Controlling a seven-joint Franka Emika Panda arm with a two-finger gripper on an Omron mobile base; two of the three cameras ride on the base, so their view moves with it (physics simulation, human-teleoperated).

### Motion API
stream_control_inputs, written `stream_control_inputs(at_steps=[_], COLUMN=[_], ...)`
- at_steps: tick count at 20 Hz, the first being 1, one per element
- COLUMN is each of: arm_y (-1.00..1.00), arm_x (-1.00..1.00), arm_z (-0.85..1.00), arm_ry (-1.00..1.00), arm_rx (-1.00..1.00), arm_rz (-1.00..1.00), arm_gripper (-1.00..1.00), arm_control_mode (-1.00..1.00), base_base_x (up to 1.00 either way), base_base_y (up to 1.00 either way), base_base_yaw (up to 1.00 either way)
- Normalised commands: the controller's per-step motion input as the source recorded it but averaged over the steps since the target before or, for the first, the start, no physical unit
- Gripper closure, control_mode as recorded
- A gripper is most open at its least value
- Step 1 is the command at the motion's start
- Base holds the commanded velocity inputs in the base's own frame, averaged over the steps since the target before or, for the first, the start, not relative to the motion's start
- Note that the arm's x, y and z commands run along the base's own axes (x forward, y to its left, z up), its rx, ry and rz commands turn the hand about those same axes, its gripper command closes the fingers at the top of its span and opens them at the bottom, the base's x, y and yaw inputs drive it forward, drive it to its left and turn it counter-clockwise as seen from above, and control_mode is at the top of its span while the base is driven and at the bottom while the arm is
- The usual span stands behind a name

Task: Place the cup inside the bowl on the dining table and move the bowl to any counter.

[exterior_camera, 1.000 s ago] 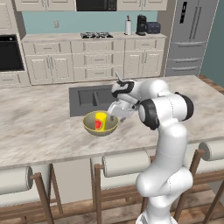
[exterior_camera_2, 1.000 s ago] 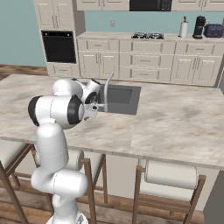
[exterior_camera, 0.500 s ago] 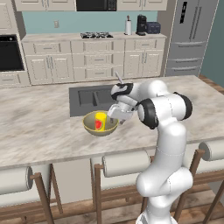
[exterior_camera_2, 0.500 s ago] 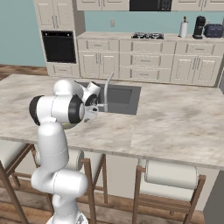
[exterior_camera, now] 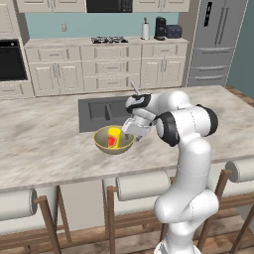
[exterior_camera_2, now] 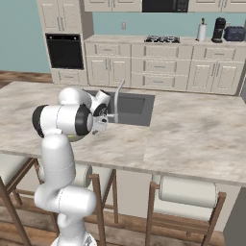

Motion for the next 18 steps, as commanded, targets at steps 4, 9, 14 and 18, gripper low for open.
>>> stream_control_inputs(at_steps=[4,9,14,18], arm_y=[0.09,0.07,0.00,0.00], arm_x=[0.00,0.00,0.00,0.00], arm_z=[-0.05,-0.01,0.00,0.00], arm_ry=[0.00,0.00,0.00,0.00], arm_rx=[0.00,0.00,0.00,0.00], arm_rz=[0.00,0.00,0.00,0.00], arm_gripper=[-1.00,-1.00,-1.00,1.00], arm_control_mode=[-1.00,-1.00,-1.00,-1.00], base_base_x=[0.00,0.00,0.00,0.00], base_base_y=[0.00,0.00,0.00,0.00], base_base_yaw=[0.00,0.00,0.00,0.00])
